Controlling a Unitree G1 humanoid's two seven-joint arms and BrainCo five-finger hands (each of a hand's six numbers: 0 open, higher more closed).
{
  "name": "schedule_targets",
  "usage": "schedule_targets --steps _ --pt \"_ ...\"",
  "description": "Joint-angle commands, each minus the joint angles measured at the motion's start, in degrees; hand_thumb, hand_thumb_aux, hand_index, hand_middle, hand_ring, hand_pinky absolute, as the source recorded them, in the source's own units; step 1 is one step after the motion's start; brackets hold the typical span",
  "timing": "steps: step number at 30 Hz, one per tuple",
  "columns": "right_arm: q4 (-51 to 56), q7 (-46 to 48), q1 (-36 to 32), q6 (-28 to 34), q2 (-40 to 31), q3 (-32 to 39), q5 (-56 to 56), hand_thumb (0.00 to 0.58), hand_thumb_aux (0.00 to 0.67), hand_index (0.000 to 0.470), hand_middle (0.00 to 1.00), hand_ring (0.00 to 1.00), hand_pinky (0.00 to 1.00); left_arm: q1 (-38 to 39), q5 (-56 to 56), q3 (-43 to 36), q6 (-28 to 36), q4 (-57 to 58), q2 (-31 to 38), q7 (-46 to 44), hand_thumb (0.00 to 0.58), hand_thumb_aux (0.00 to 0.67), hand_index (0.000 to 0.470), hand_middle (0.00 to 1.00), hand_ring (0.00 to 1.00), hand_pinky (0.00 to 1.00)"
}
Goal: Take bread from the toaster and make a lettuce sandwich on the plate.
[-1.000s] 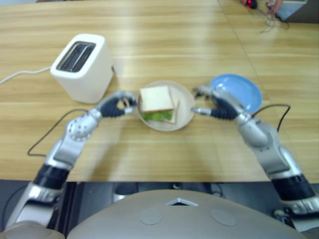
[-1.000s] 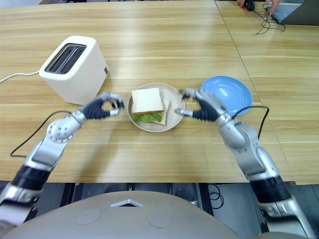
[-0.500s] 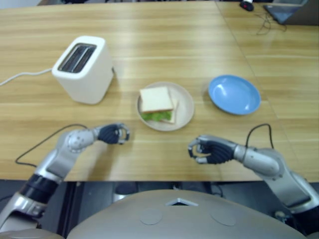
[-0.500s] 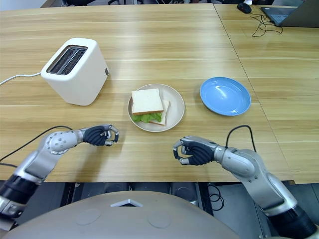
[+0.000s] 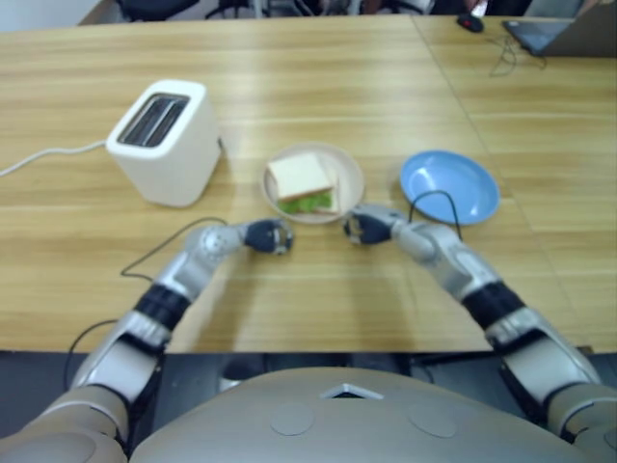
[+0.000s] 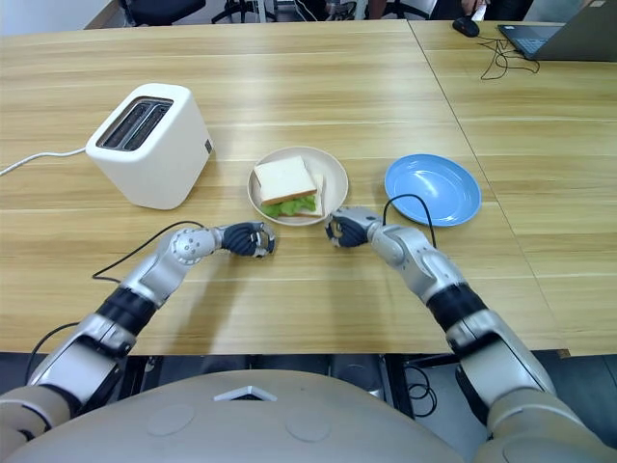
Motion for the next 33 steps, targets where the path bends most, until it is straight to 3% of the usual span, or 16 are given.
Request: schedule_targets --steps 1,2,3,4,5,9,13,17,20,24,33 --pt "13.15 -8.04 -5.84 -1.39 2.62 2.78 -4.31 0.580 0.670 0.460 1.00 1.00 1.00 -5.44 0.94 2.56 0.35 11.13 -2.41 8.38 0.031 0.018 0.013 1.00 1.00 1.00" --pt "15.09 -10.53 -7.66 -2.09 3.26 2.78 -4.51 0.580 0.670 0.460 1.00 1.00 1.00 -7.13 1.31 3.24 0.70 13.26 -2.74 10.99 0.000 0.000 0.000 0.96 0.96 0.96" --pt "16.69 -13.21 -9.26 -2.40 3.66 2.92 -5.10 0.580 0.670 0.460 0.71 0.71 0.71 -8.55 1.37 3.81 0.77 15.24 -2.92 12.93 0.000 0.000 0.000 0.66 0.66 0.66" --pt "18.15 -15.50 -10.50 -2.80 3.82 2.94 -5.40 0.580 0.670 0.460 0.71 0.71 0.71 -9.65 1.40 4.26 0.58 16.73 -2.93 14.63 0.000 0.000 0.000 0.66 0.66 0.66" --pt "18.91 -17.45 -11.27 -3.27 3.69 2.93 -5.65 0.000 0.000 0.000 0.00 0.00 0.00 -10.36 1.37 4.70 0.38 17.55 -2.80 16.03 0.000 0.000 0.000 0.00 0.00 0.00" --pt "14.31 -21.30 -9.94 -5.87 0.84 0.32 -3.58 0.000 0.000 0.000 0.00 0.00 0.00 -10.75 1.31 6.63 0.22 17.19 -1.50 20.29 0.000 0.000 0.000 0.00 0.00 0.00" --pt "2.17 -20.69 -4.13 -8.09 -2.63 -6.29 2.84 0.000 0.000 0.000 0.00 0.00 0.00 -5.96 0.47 10.12 0.98 7.12 2.10 21.73 0.000 0.000 0.000 0.00 0.00 0.00" --pt "-11.30 -16.83 2.50 -9.14 -1.97 -16.36 16.75 0.000 0.000 0.000 0.00 0.00 0.00 -1.58 -8.06 19.13 -0.08 -5.23 2.16 22.00 0.000 0.000 0.000 0.00 0.00 0.00" --pt "-16.92 -12.60 5.75 -7.05 3.55 -23.96 32.32 0.000 0.000 0.000 0.00 0.00 0.00 -2.90 -16.88 26.56 -1.88 -4.54 -1.67 23.07 0.000 0.000 0.000 0.00 0.00 0.00" --pt "-15.15 -6.27 6.24 -4.39 9.44 -28.26 43.44 0.000 0.000 0.000 0.00 0.00 0.00 -5.57 -23.78 33.09 -3.69 1.53 -5.42 25.01 0.000 0.000 0.000 0.00 0.00 0.00" --pt "-8.55 -1.40 5.32 -3.71 13.85 -31.45 46.88 0.000 0.000 0.000 0.00 0.00 0.00 -8.56 -26.17 35.68 -9.56 9.65 -9.99 28.32 0.000 0.000 0.000 0.00 0.00 0.00"
